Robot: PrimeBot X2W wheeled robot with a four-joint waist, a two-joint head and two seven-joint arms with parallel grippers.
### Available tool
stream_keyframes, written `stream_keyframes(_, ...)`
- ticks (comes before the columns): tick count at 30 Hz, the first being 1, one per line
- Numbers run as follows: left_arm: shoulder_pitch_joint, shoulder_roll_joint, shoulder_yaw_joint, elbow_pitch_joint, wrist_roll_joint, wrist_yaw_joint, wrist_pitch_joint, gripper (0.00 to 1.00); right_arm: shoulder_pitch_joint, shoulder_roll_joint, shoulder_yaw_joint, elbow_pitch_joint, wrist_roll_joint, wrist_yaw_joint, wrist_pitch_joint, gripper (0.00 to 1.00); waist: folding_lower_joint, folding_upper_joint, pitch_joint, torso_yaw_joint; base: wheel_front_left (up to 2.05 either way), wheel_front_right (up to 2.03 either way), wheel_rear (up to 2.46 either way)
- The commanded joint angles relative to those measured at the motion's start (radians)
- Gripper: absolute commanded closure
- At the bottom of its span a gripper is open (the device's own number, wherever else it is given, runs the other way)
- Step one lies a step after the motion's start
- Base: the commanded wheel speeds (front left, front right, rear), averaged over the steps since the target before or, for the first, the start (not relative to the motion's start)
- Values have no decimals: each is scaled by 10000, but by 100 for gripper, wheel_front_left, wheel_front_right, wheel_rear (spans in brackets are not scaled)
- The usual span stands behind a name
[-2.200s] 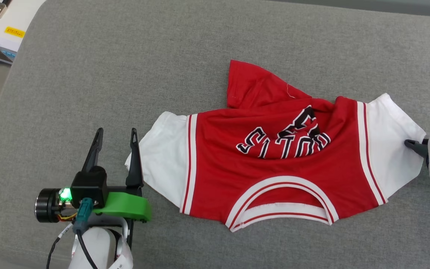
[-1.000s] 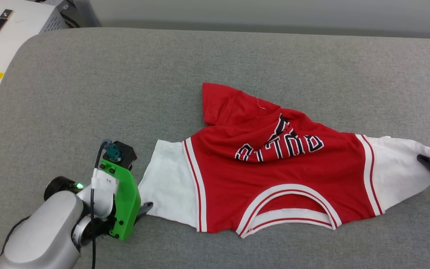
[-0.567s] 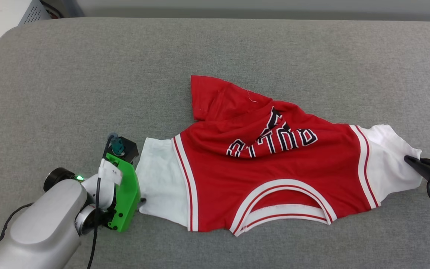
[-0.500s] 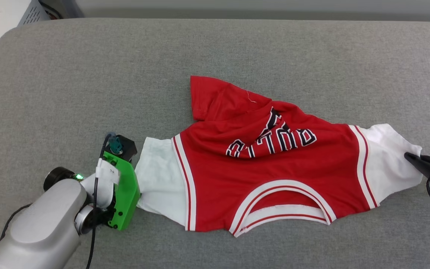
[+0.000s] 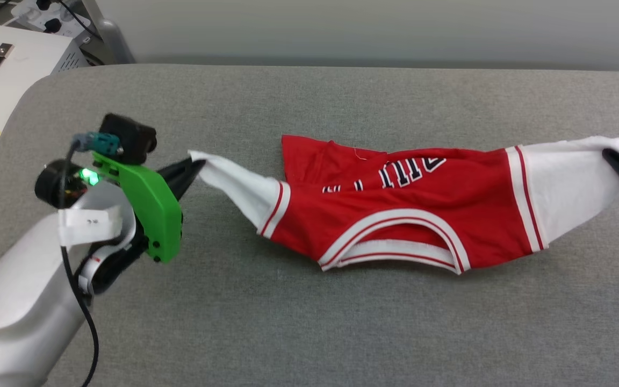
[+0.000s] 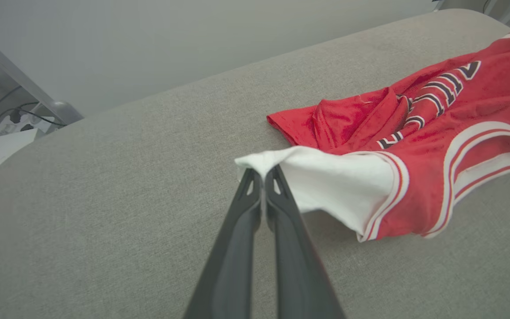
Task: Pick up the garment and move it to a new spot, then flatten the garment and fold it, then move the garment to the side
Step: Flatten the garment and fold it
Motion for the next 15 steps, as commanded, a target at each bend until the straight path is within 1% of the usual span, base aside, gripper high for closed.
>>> stream_keyframes(1, -364, 117, 195, -352, 198, 163, -164, 100, -101, -26, -193, -238, 27, -7, -139, 100, 0, -1, -150, 15, 0, 0, 0)
stream_keyframes(6, -1172, 145, 789, -1566, 188, 570, -238, 100, -663, 50, -773, -879, 53, -7, -172, 100, 0, -1, -141, -53, 0, 0, 0)
stream_keyframes(9, -1915, 82, 977, -1833, 343, 664, -156, 100, -1361, 130, -1003, -975, -75, -7, -46, 100, 0, -1, 76, -127, 0, 0, 0)
stream_keyframes(12, -2920, -241, 1090, -1784, 427, 646, -45, 100, -2431, 299, -1174, -743, -272, -7, 163, 100, 0, -1, 469, -197, 0, 0, 0)
stream_keyframes(15, -4092, -622, 1150, -1498, 588, 535, -3, 100, -3676, 472, -1258, -337, -511, -7, 415, 100, 0, -1, 976, -251, 0, 0, 0)
